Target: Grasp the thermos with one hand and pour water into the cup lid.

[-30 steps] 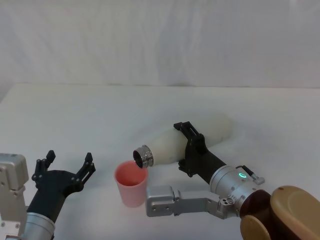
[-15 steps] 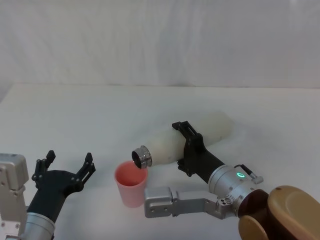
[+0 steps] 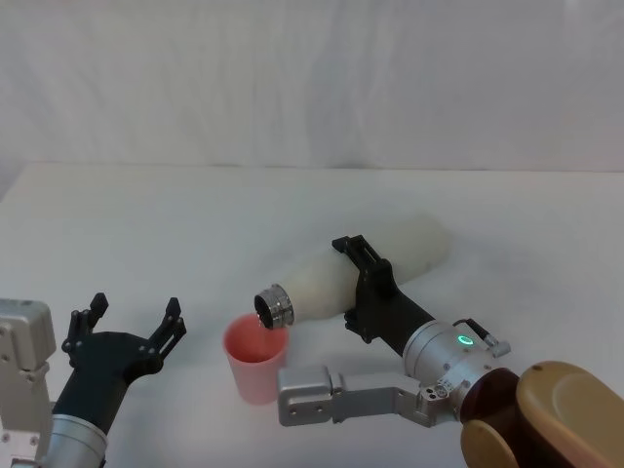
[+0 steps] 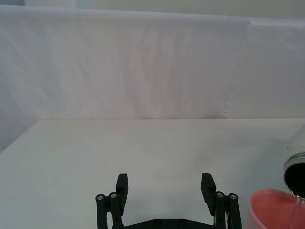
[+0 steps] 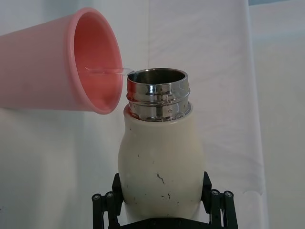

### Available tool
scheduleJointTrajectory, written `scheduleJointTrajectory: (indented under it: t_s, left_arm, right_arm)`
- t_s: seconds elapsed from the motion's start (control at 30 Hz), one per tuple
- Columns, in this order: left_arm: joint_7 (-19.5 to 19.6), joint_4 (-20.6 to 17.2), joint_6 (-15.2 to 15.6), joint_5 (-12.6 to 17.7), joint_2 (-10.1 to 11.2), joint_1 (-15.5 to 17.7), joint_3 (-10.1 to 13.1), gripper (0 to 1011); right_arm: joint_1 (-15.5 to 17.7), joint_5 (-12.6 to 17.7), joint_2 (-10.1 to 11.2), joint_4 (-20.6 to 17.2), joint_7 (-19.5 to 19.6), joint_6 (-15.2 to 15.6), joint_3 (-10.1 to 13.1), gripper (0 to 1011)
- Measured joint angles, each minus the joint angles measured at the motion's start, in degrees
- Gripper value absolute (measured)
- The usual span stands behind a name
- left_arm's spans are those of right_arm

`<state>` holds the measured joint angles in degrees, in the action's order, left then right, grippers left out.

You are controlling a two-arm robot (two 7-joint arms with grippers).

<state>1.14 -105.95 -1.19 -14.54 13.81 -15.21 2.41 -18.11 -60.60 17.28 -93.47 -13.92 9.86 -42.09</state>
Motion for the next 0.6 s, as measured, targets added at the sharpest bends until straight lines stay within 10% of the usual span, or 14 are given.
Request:
scheduleJointTrajectory:
  t_s: [0.6]
  left_arm:
    - [0.00, 0.00, 0.00, 0.00, 0.00, 0.00, 0.00, 1001]
  right_arm:
    - [-0.47, -0.75, -0.11, 0.06, -0.43, 0.33, -0.36, 960]
